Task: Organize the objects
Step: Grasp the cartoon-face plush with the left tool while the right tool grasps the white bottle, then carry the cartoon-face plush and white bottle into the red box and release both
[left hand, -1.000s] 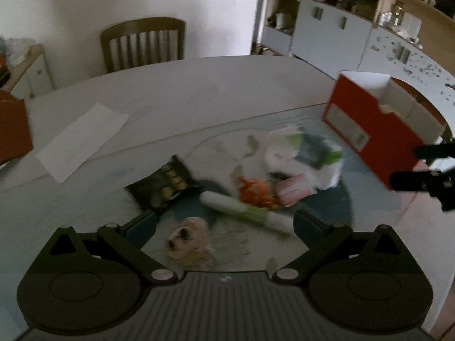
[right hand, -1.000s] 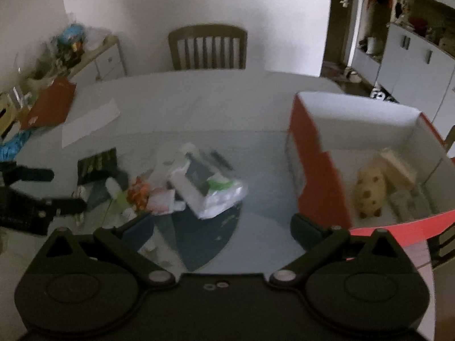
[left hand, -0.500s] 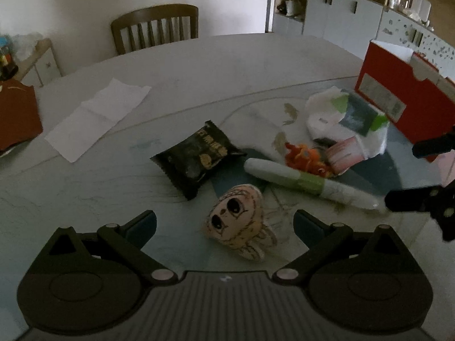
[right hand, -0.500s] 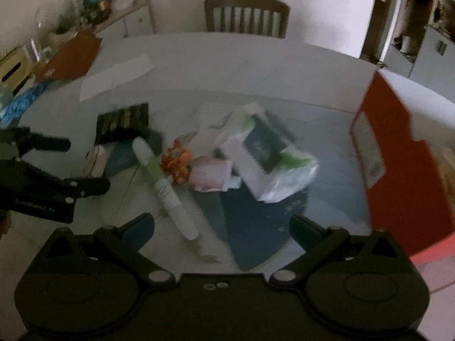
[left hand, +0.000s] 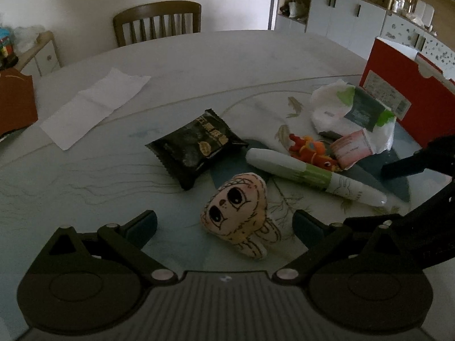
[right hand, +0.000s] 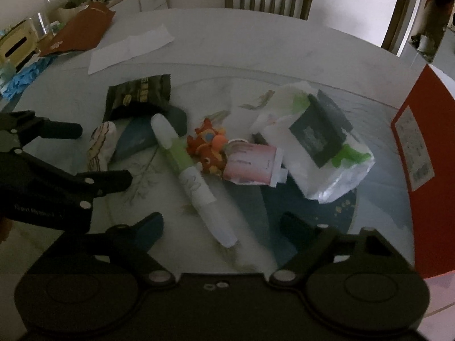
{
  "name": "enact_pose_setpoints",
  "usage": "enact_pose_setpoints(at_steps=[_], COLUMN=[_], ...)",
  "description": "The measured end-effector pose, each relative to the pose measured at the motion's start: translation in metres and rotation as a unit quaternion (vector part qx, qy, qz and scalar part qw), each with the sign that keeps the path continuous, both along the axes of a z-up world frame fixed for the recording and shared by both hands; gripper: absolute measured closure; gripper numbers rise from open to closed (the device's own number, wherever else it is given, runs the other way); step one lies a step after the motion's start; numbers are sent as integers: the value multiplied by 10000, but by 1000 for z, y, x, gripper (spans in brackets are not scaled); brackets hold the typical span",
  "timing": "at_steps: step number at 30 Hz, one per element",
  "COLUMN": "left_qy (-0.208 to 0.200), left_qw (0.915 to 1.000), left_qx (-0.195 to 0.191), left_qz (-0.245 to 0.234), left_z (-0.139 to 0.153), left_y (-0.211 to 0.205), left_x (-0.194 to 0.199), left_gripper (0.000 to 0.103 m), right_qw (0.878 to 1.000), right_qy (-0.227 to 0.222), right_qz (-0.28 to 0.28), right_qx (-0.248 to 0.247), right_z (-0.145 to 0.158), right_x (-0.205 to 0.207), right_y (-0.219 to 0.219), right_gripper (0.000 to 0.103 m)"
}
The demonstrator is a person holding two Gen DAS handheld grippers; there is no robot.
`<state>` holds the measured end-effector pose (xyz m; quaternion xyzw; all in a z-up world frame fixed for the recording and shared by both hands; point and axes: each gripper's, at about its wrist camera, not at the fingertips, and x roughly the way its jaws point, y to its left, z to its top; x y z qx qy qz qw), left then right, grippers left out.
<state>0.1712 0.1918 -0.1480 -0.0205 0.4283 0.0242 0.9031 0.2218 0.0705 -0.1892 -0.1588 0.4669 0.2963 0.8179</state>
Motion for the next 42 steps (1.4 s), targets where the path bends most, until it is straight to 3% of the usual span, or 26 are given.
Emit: enact_pose_setpoints(at_steps=[4, 7, 10, 14, 18, 20, 42], left_qy=[-52, -109, -165, -171, -164, -134, -31], left_qw=[10000, 9999, 9998, 9997, 9993, 9992, 9971], left_qx=[-47, -46, -93, -150, -275, -293, -758], left_qz=[38, 80, -10, -119, -190, -218, -114], left_z=[0, 1, 4, 7, 8, 9, 40], left_y=[3, 4, 4, 4, 4, 3, -22], left_x=[-1, -3, -4, -7, -12, -13, -26], left_gripper=[9, 15, 31, 49, 49, 50, 55], right_qw=[10000, 10000, 9998, 9995, 9995, 9995, 9953], right_qy=[8, -29, -59, -75, -57, -10, 9], right_qz=[18, 78, 168, 278, 314, 275, 199], right_qx=[2, 13, 50, 93, 41, 143, 944], right_z=[-2, -1, 2, 6, 10, 12, 61], right_x=[-2, -4, -7, -12, -11, -11, -27], right_y=[6, 11, 17, 24, 29, 28, -19], right_gripper=[13, 19, 32, 58, 82, 86, 87])
